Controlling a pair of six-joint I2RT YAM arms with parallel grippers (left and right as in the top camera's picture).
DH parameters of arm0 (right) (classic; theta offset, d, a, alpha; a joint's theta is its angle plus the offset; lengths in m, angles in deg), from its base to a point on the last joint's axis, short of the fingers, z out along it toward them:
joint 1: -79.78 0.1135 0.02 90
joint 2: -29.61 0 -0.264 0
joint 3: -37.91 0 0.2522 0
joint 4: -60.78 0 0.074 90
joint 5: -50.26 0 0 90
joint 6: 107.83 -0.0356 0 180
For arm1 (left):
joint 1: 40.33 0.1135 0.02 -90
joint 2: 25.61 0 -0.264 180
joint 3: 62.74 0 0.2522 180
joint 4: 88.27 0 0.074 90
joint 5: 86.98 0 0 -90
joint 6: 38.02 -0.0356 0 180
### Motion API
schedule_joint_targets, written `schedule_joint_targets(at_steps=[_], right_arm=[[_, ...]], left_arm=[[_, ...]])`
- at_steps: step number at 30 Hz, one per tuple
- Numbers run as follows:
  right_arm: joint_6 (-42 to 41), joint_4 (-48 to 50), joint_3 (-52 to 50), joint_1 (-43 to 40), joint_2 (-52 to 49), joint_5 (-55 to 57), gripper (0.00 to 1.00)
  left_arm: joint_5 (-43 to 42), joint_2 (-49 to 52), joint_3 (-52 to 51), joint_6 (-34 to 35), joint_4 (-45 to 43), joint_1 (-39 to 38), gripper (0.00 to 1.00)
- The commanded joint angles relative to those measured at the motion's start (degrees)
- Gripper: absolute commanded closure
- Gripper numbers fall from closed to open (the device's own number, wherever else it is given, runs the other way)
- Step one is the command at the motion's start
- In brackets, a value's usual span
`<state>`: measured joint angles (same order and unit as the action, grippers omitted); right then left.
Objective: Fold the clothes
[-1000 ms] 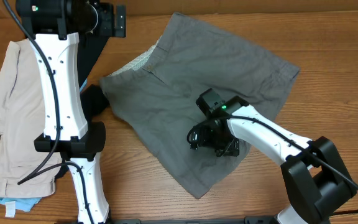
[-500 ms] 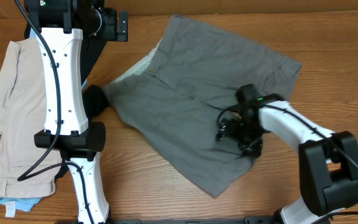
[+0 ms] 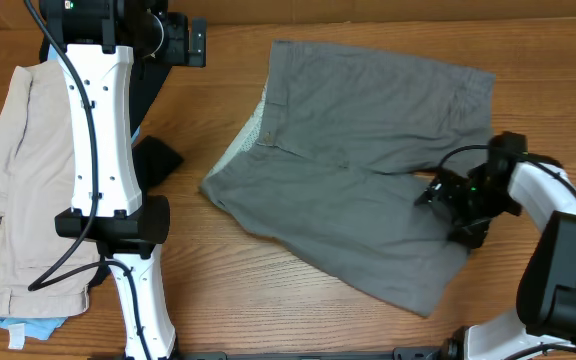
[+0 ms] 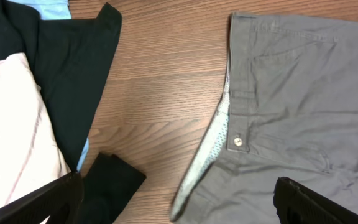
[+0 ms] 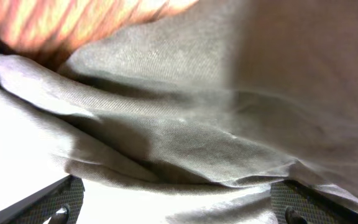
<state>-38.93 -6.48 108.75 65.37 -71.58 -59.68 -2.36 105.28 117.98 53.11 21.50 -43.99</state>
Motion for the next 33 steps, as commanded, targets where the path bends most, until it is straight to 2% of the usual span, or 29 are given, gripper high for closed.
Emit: schedule_joint_targets(at_steps=[1,8,16,24,29,33], right_arm=[[4.9,-0.04,2.38,-0.66,-0.61,1.75,0.0],[5.09,-11.23,13.55,-0.66,2.71,1.79,0.0],[4.76,-25.66,27.28,-0.66,21.66,1.77,0.0],[3.21,-34.58,27.91,-0.66,40.11,1.86,0.0],[-0.37,-41.07,27.91,-0.66,45.4,5.27,0.0],[-4.76,-43.56,27.32,-0.66,47.28,9.42,0.0]], left_arm=[[-0.42,-0.02,-0.04,-2.91,-0.2,-0.11,0.0],[-0.39,-1.86,0.11,-4.48,0.79,-0.11,0.0],[-0.48,-13.05,0.09,-5.2,0.79,-0.11,0.0],[-2.1,-19.28,-0.46,-2.16,0.79,-0.11,0.0],[-1.79,-20.79,-8.48,-0.61,0.81,-0.11,0.0],[0.13,-21.4,-21.59,2.36,0.81,-0.11,0.0]])
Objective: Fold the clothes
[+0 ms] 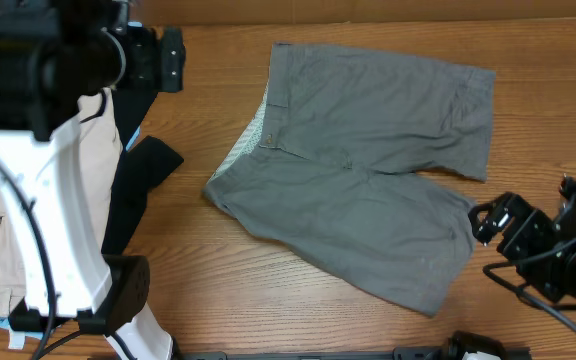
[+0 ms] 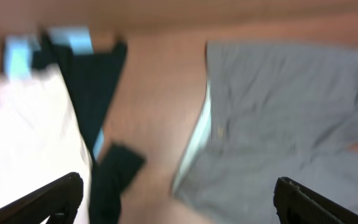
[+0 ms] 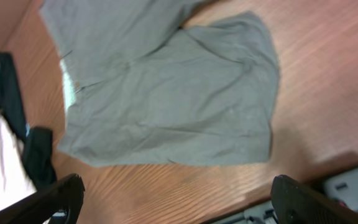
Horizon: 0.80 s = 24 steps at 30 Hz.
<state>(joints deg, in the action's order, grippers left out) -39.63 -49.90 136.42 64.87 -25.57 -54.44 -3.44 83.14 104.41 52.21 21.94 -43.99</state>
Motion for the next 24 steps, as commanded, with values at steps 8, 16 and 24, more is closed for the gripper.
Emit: schedule_joint_targets(at_steps=[8,16,24], right_arm=[[-14.67,0.59,-9.16,-0.15,1.38,13.0,0.0],[-20.28,7.67,-21.53,1.6,1.38,9.51,0.0],[-22.03,12.94,-25.66,11.04,-1.42,8.22,0.0]], left_arm=[[9.31,0.74,-33.77,10.6,-2.62,-0.13,0.0],[1.88,0.74,-59.78,13.99,-22.6,-0.55,0.0],[-1.11,0.74,-75.78,13.51,-41.57,-2.25,0.06]])
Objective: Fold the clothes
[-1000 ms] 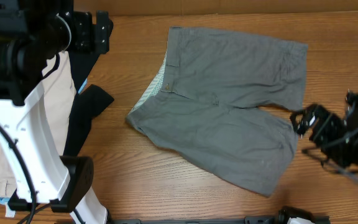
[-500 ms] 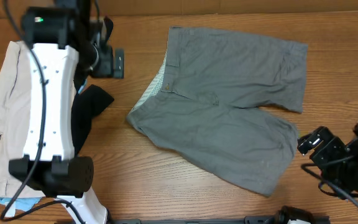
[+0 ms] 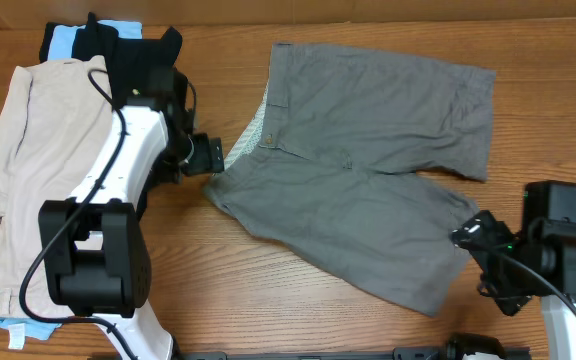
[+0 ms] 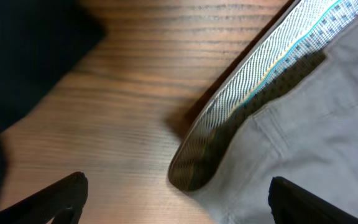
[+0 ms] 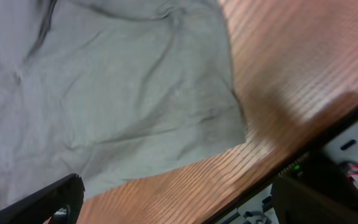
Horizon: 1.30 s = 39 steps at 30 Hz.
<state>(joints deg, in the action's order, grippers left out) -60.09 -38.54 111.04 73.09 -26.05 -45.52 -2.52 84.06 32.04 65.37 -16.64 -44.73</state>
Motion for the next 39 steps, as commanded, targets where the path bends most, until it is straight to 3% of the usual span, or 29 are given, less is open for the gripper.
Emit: schedule_joint_targets(at_steps=[1,4,9,11,14,15,19,24,31,39], right_arm=[[-1.79,2.56,-0.28,4.11,-1.57,-0.76,0.0],[-1.95,4.87,-0.28,8.04,-3.8,-0.74,0.0],[-2.1,7.74,-0.28,13.03,-7.58,-0.74,0.0],[-2.71,8.55,-0.28,14.19,-8.98,-0.72,0.0],[-2.75,9.49,-0.28,14.62,-10.49,-0.72,0.0],[-2.75,9.73,-0.28,14.62,-10.82,-0.7,0.0],[-2.73,10.64,-0.28,14.62,-11.02,-0.7,0.0],[-2.73,11.98,-0.28,14.62,-11.02,-0.7,0.0],[-2.58,12.39,-0.28,14.62,-11.93,-0.46,0.0],[-2.91,13.22,-0.28,14.62,-11.98,-1.55,0.0]], left_arm=[[-2.1,-0.17,-4.44,-0.39,-4.92,-2.03,0.07],[-3.74,-0.17,-6.27,-7.41,-9.68,-3.74,0.09],[-2.62,-0.17,-7.69,-13.94,-10.97,-6.84,0.23],[-0.85,-0.17,-8.37,-13.81,-10.64,-7.63,0.42],[0.26,-0.17,-9.64,-10.14,-9.62,-7.82,0.92],[0.5,-0.17,-10.01,-7.87,-8.81,-7.56,0.96],[1.44,-0.17,-11.61,0.42,-5.11,-5.55,0.96],[0.28,-0.17,-14.8,5.25,-3.02,-0.28,0.96],[-9.38,-0.17,-19.04,3.76,-6.97,7.48,0.96],[-10.1,-2.82,-18.75,-0.61,-9.92,4.59,0.96]])
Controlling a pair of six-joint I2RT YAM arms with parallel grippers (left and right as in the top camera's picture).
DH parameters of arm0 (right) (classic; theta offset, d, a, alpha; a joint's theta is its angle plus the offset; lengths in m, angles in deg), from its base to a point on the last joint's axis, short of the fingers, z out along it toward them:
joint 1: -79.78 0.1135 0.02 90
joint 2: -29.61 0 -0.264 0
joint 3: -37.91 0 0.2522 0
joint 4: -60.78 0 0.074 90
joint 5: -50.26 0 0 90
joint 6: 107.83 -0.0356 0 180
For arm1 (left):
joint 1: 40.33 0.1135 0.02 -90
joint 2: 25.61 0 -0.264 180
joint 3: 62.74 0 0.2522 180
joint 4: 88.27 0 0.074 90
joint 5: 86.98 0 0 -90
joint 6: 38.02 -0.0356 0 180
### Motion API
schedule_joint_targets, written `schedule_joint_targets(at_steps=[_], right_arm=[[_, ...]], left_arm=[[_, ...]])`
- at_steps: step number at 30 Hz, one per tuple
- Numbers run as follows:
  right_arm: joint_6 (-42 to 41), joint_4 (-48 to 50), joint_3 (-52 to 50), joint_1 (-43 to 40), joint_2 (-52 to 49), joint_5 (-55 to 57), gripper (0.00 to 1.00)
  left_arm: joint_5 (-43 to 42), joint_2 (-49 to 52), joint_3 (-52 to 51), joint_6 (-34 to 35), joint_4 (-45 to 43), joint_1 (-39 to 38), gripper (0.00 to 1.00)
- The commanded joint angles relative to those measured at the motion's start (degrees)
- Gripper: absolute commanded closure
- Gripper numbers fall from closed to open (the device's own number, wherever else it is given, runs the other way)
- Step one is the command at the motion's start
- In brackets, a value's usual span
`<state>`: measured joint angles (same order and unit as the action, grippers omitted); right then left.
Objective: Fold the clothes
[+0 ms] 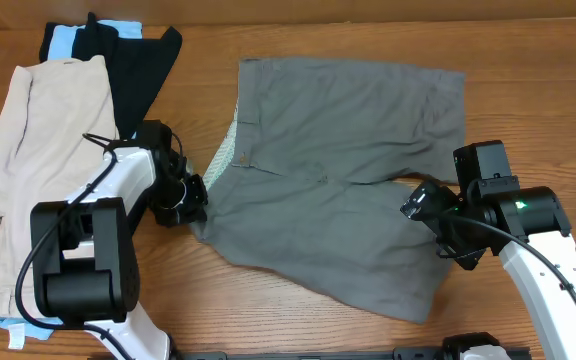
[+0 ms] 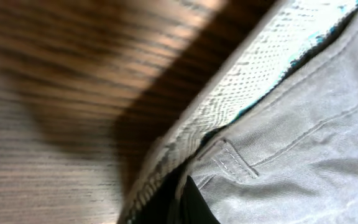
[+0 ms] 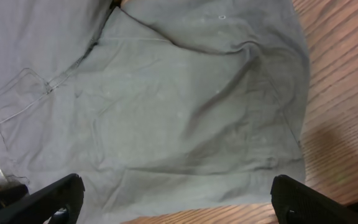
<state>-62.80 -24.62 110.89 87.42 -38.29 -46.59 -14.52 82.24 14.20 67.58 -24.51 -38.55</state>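
Grey shorts lie spread flat mid-table, waistband to the left, both legs to the right. My left gripper is low at the waistband's near-left corner; in the left wrist view the gripper is shut on the waistband, whose dotted white lining shows. My right gripper hangs over the near leg's right part. In the right wrist view that gripper is open, fingertips wide apart above the grey cloth, touching nothing.
Beige trousers lie along the left side. A black garment and a light blue one lie at the back left. Bare wooden table shows right of the shorts and along the front.
My left gripper was open beside the waistband corner; now it is shut on it and the shorts sit further left. My right gripper moved from off the near leg's hem to above the leg.
At first my right gripper was down on the cloth between the legs and the left one was high at the back. Then both were away from the shorts. Later the left one stood open at the waistband corner; now it grips it, shorts shifted left.
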Motion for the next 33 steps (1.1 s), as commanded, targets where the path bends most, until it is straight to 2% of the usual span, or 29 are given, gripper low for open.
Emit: schedule_joint_targets(at_steps=[1,5,10,13,17,18,19,21,27,33], right_arm=[[-0.5,-1.29,-0.13,0.28,0.5,-0.72,0.0],[-6.45,-4.42,-0.13,0.42,4.85,1.49,0.08],[-15.82,-12.26,-0.13,2.21,15.78,5.2,0.08],[-16.85,-14.32,-1.55,4.09,20.63,5.31,0.08],[-18.32,-13.44,-9.27,6.01,22.21,1.75,0.11],[-18.34,-11.5,-14.86,6.49,20.9,-1.62,0.11],[-16.33,-8.79,-16.68,6.84,20.04,-4.11,0.05],[-18.67,-5.49,-19.26,7.76,17.33,-5.33,0.04],[-20.68,0.85,-21.35,10.73,7.1,-4.17,0.04],[-30.67,5.51,-21.4,17.29,-6.97,-1.73,0.06]], left_arm=[[2.34,-1.75,-0.92,-2.95,-2.08,-2.01,0.96],[4.0,-3.82,-0.92,-3.21,-2.01,-3.06,0.96],[4.42,-4.15,-0.94,-3.41,-1.99,-3.08,0.96],[5.38,-4.15,-0.94,-3.63,-2.12,-3.08,0.96],[6.01,-4.15,-0.94,-3.61,-2.6,-3.1,0.96],[5.95,-4.15,-0.94,-3.61,-2.73,-3.1,0.96],[5.95,-4.15,-0.94,-3.61,-2.73,-3.1,0.96],[5.97,-4.15,-0.94,-3.63,-2.71,-3.1,0.96],[5.9,-4.15,-0.94,-3.61,-3.39,-3.1,0.96],[5.9,-4.15,-0.94,-3.61,-3.58,-3.1,0.96]])
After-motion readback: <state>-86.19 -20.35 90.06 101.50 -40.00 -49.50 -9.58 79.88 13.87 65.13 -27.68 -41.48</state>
